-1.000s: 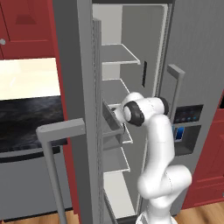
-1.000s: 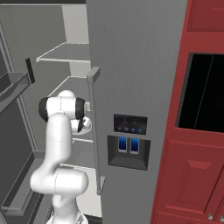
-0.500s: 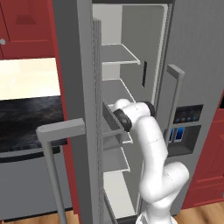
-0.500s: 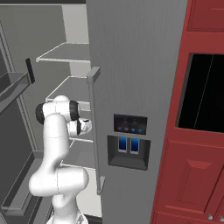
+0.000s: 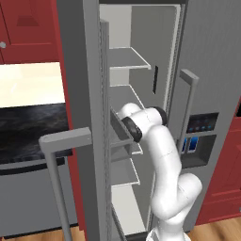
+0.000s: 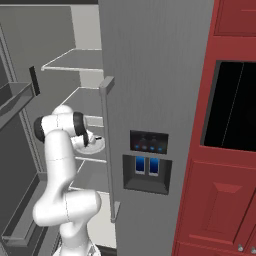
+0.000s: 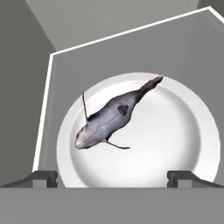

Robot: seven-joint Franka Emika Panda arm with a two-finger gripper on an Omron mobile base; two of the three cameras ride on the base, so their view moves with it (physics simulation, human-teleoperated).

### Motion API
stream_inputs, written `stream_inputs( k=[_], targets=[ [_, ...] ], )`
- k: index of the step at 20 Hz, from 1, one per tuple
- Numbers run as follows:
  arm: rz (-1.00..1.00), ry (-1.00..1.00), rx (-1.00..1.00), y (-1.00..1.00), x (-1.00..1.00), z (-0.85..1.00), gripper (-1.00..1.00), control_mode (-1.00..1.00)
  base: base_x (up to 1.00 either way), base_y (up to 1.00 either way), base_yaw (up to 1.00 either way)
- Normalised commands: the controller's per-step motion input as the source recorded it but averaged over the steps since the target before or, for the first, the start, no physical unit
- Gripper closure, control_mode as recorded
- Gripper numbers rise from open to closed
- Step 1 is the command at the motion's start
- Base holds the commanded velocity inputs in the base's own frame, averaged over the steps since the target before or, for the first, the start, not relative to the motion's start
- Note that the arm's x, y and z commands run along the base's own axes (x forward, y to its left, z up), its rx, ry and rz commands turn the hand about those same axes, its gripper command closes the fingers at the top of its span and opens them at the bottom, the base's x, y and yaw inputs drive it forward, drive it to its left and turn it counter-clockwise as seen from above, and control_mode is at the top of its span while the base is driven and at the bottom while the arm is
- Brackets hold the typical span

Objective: Retrieve the fish from the fridge and place it on the cutting board.

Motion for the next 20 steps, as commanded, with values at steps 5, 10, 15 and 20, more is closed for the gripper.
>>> stream_inputs(
  k=[5,10,15,20],
  targets=[
    [0.0,0.0,-0.08,0.25,0.47,-0.31,-1.0,-1.0,0.0,0.0,0.0],
    [0.0,0.0,-0.14,0.26,0.42,-0.68,-1.0,-1.0,0.0,0.0,0.0],
    [0.0,-0.01,-0.05,0.29,0.73,-0.61,-1.0,-1.0,0.0,0.0,0.0],
    [0.0,-0.01,0.0,0.26,0.82,-0.61,1.0,-1.0,0.0,0.0,0.0]
  ],
)
